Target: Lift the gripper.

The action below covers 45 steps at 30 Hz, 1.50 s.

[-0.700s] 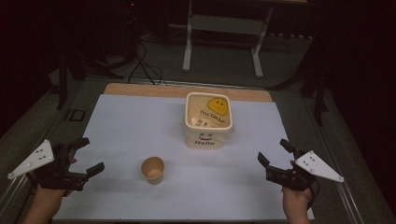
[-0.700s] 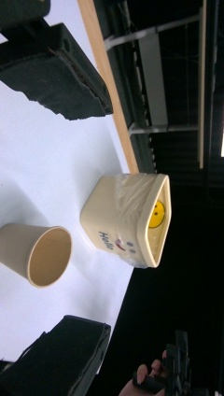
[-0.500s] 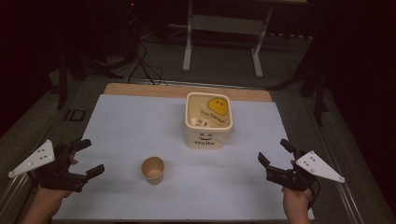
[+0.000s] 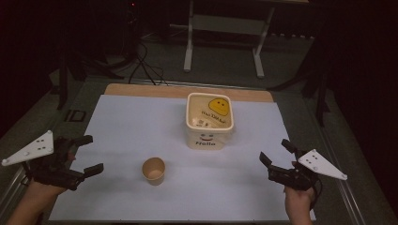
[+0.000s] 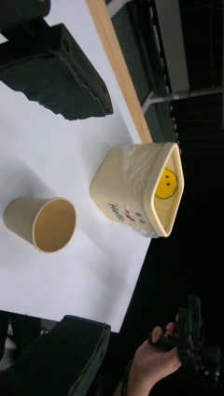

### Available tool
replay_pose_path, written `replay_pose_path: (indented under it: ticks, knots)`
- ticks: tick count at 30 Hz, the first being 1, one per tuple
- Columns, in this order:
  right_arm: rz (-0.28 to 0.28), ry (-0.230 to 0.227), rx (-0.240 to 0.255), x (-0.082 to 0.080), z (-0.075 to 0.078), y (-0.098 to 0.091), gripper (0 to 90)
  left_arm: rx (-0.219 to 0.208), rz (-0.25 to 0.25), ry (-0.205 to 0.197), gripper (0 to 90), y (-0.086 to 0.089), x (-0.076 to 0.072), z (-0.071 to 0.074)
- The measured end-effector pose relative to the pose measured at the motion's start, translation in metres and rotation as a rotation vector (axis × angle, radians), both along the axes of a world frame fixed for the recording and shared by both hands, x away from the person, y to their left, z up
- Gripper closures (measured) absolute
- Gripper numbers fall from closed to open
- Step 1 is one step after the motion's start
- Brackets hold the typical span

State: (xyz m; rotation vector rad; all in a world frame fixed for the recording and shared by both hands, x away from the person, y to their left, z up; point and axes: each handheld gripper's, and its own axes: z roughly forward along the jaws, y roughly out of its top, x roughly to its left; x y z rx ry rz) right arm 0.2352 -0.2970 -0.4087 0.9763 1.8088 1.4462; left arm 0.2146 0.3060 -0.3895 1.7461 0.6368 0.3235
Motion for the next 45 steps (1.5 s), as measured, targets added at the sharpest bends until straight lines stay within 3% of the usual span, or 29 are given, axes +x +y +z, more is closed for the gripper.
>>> replay_pose_path:
  ticks: [4, 12, 26, 39, 45]
  knots:
    - [0.01, 0.003, 0.001, 0.001, 0.0, 0.001, 11.1, 0.038, -0.026, -0.001, 0.8, -0.01, 0.003, 0.01]
    - [0.028, 0.003, 0.008, 0.001, 0.001, 0.002, 11.1, 0.068, -0.105, 0.005, 0.8, -0.031, 0.011, 0.024]
    - [0.055, 0.007, -0.001, 0.001, 0.001, 0.008, 11.1, 0.147, -0.21, 0.011, 0.8, -0.064, 0.016, 0.032]
    - [0.075, 0.02, -0.004, 0.002, 0.0, 0.01, 11.2, 0.299, -0.281, 0.034, 0.8, -0.097, 0.019, 0.032]
    - [0.081, 0.027, -0.002, 0.003, -0.001, 0.011, 11.2, 0.341, -0.304, 0.045, 0.8, -0.104, 0.021, 0.03]
